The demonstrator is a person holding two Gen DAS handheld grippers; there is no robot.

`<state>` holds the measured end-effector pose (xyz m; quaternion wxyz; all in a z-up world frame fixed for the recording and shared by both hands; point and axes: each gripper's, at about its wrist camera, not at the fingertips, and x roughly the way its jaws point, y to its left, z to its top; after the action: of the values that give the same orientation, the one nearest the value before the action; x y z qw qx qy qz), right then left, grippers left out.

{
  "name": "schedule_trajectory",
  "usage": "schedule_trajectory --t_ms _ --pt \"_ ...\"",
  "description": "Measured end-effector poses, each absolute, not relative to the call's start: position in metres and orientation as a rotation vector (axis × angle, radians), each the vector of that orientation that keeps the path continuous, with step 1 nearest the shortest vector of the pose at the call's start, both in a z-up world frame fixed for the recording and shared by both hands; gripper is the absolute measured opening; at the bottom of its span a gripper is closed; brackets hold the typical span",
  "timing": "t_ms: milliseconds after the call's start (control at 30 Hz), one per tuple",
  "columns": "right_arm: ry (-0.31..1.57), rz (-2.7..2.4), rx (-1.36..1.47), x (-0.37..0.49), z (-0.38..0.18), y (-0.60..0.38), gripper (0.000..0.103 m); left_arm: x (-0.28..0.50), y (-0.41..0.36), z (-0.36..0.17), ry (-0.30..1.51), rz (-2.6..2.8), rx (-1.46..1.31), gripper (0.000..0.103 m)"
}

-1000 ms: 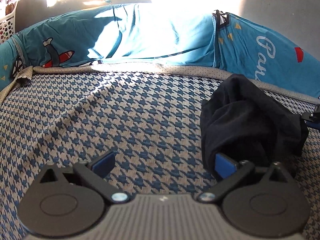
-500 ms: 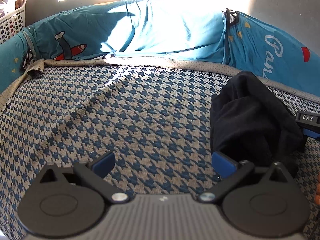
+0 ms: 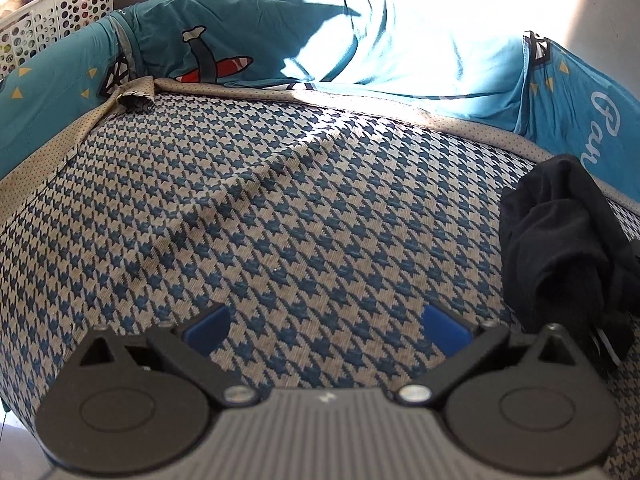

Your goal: Fold clothes

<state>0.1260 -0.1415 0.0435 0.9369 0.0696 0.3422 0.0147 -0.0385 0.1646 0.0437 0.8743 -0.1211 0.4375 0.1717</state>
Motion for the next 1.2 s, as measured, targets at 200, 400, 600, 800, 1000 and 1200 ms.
schedule_trajectory --t_ms 200,400,600,800,1000,1200 --pt "0.696 0.006 0.167 0.128 0.044 -0.146 0.061 -0.036 0.152 0.046 0.899 0.326 -0.23 0.103" --pt "0.673 0.032 0.156 0.126 0.048 -0.141 0.061 -0.032 0.141 0.044 0.903 0.307 -0.186 0.103" --pt "0.683 0.08 0.196 0.124 0.05 -0.145 0.062 -0.031 0.136 0.042 0.904 0.299 -0.173 0.103" --pt "0.704 0.095 0.206 0.126 0.047 -0.143 0.062 -0.031 0.133 0.042 0.904 0.289 -0.164 0.103" --pt "0.707 0.108 0.212 0.124 0.048 -0.143 0.062 -0.032 0.139 0.039 0.914 0.317 -0.179 0.103" --pt "0.712 0.11 0.212 0.124 0.047 -0.143 0.062 -0.031 0.135 0.04 0.909 0.301 -0.169 0.103"
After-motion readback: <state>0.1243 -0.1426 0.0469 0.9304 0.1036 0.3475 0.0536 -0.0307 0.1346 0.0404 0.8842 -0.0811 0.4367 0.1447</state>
